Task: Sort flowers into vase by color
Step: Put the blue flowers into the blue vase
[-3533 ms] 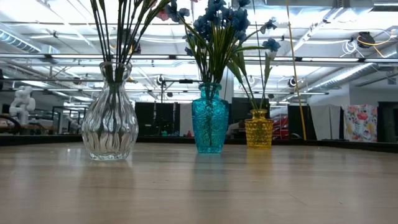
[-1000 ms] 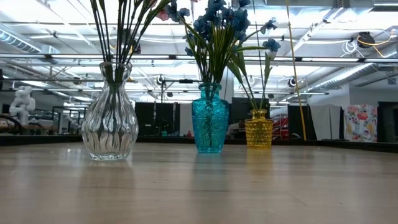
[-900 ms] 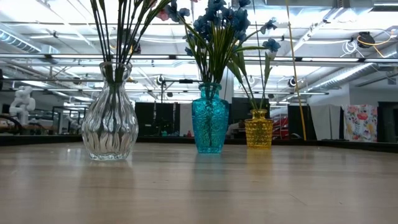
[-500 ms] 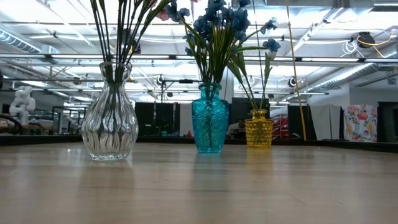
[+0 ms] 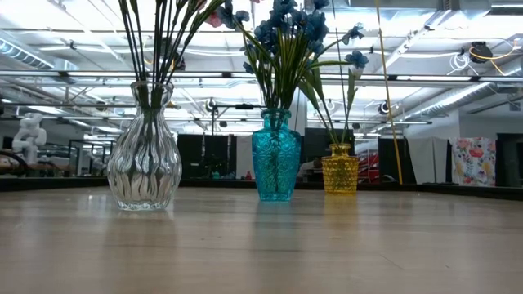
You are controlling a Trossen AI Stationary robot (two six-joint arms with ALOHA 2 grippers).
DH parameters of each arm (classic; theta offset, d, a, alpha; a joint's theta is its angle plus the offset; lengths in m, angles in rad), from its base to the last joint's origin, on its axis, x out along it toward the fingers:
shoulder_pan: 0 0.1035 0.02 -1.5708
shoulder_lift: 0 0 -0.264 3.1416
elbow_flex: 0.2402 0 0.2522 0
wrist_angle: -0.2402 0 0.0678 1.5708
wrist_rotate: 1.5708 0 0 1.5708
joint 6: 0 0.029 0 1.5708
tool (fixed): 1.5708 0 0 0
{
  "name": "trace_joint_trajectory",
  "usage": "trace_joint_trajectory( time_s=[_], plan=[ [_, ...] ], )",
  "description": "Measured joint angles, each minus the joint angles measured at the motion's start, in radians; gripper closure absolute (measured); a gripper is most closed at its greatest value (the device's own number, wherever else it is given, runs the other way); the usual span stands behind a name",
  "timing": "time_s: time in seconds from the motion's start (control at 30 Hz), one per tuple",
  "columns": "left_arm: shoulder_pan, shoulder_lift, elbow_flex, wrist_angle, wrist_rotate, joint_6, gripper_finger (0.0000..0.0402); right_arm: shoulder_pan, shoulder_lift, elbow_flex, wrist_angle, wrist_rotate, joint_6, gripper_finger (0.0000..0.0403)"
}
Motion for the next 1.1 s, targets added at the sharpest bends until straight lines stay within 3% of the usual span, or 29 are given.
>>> trace_joint_trajectory(
  time_s=[0.3, 0.5, 0.63, 0.83, 1.1],
  plan=[
    [0.113, -0.076, -0.213, 0.203, -0.006, 0.001, 0.0153, 0.013, -0.103, -0.203, 0.067, 0.028, 0.098, 0.0397],
    [0.181, -0.081, -0.32, 0.239, 0.114, -0.024, 0.0153, 0.013, -0.184, -0.42, 0.262, 0.027, 0.117, 0.0397],
    [0.214, -0.081, -0.407, 0.304, 0.117, -0.028, 0.0153, 0.015, -0.208, -0.562, 0.415, 0.019, 0.093, 0.0397],
    [0.266, -0.085, -0.505, 0.372, 0.146, -0.085, 0.0153, 0.039, -0.194, -0.722, 0.687, 0.018, 0.058, 0.0397],
    [0.303, -0.084, -0.642, 0.454, 0.294, -0.156, 0.0153, 0.087, -0.076, -0.773, 0.798, 0.025, -0.017, 0.0397]
  ],
)
